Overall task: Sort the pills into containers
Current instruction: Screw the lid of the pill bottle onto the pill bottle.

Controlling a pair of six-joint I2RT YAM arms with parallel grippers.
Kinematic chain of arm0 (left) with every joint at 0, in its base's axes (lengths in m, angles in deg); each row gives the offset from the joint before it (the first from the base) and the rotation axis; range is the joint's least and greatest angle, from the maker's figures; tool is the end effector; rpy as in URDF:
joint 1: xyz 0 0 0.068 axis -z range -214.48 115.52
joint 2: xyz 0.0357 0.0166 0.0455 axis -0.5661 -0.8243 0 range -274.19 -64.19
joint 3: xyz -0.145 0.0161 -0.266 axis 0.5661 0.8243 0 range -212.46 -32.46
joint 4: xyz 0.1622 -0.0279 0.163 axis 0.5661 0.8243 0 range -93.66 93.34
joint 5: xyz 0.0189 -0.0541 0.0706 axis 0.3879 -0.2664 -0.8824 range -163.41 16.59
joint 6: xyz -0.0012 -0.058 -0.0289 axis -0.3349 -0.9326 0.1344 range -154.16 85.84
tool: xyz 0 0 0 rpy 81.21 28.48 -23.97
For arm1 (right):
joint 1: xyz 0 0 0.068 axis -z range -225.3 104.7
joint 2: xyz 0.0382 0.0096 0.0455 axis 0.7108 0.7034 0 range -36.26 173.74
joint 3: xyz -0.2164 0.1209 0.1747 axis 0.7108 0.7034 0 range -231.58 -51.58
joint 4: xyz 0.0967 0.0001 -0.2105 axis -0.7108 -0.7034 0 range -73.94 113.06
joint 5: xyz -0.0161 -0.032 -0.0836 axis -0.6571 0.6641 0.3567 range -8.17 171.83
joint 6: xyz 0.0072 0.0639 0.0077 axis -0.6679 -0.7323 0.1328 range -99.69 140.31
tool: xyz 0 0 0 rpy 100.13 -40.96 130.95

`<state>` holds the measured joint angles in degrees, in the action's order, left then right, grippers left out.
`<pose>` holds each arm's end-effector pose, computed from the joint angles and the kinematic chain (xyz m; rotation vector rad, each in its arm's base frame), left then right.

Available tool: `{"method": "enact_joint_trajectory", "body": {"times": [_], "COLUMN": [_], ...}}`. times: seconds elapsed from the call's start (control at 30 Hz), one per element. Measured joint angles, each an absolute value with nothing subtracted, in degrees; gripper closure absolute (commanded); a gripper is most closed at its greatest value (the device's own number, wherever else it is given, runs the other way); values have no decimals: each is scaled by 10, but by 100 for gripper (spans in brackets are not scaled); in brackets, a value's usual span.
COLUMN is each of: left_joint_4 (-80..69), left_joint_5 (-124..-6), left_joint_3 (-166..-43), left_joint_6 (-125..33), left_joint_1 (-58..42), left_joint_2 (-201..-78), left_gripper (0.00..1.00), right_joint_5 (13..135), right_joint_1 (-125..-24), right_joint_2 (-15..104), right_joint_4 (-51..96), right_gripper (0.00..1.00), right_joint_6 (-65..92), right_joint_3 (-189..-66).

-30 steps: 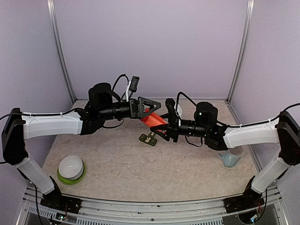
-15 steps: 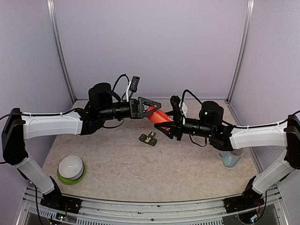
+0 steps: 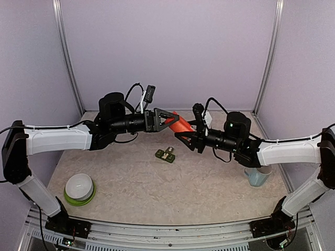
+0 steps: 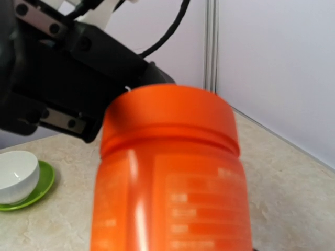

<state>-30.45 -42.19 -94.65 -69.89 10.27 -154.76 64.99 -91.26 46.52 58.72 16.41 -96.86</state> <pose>0.2344 -0.2693 0.3574 0.6140 1.7133 -1.4782 0.2055 0.2335 0.3206 -0.8183 1.4652 0.9012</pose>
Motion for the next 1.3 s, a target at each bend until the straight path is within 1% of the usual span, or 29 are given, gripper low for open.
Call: {"method": "enact_joint_trajectory", "body": {"times": [0.33,0.77,0.97,1.23,1.3], "left_joint_4": [-289,-275,-267,-176,-158], "left_joint_5": [-431,-438,-435,-454,-453], "left_joint_3": [-947,-947,-947,-961,-961], "left_joint_6": [-697,-683,-683,-684,-686], "left_joint_1": [97,90,91,81,78], "left_joint_2": [-1548,-1543,-1517,-1508,-1510], "left_gripper": [1,1,1,2,7], "right_joint_5": [609,555,556,573,578], "right_joint_1": [-913,-928,-928,-928,-928], "right_joint_2": [503,544,542,483,471], "right_joint_4": [578,529,502,511,520], "right_gripper": [100,100,100,100,100], "right_joint_6": [176,204,218,249,255], "right_joint_3": [-992,-1036,-1032,-984,-978]}}
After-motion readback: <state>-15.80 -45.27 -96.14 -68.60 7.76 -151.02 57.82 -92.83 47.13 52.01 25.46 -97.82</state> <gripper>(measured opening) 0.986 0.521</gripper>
